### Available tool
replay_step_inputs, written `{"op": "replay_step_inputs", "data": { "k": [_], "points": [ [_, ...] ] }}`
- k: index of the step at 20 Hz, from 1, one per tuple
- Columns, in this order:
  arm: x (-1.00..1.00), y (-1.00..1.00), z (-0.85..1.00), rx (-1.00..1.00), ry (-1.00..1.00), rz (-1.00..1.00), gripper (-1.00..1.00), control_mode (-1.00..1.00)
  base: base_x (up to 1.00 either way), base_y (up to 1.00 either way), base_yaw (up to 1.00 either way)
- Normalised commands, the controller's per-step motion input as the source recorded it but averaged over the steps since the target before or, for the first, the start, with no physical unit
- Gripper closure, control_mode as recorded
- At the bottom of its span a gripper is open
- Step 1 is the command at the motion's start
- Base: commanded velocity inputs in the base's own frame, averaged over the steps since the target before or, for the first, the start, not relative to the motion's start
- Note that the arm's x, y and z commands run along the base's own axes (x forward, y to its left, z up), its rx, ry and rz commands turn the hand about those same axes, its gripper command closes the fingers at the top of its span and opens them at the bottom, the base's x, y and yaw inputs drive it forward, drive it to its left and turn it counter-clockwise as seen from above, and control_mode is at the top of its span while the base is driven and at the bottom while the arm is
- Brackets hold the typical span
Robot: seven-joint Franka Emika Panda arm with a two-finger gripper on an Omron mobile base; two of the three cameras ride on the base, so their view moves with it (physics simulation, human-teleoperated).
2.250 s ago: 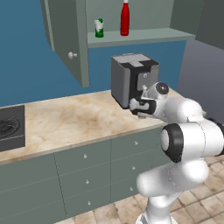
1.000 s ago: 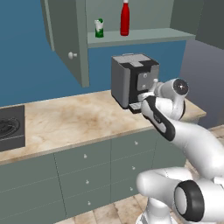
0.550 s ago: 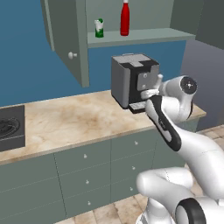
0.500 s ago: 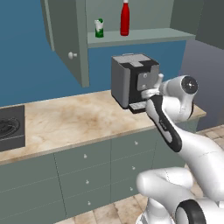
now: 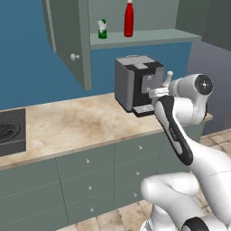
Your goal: Sort all alcoholic drinks to one cabinet, and non-alcoholic drinks to the other.
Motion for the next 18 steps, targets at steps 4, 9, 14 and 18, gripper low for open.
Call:
{"op": "replay_step_inputs", "data": {
  "k": [4, 9, 14, 18],
  "points": [
    [-0.29, 0.06, 0.31, 0.00, 0.00, 0.00, 1.00, -1.00, 0.00, 0.00, 0.00],
    [-0.33, 0.07, 0.26, 0.00, 0.00, 0.00, 1.00, -1.00, 0.00, 0.00, 0.00],
    [-0.32, 0.08, 0.20, 0.00, -0.01, 0.00, 1.00, -1.00, 0.00, 0.00, 0.00],
    [-0.31, 0.07, 0.18, 0.00, -0.01, 0.00, 1.00, -1.00, 0.00, 0.00, 0.00]
  ]
}}
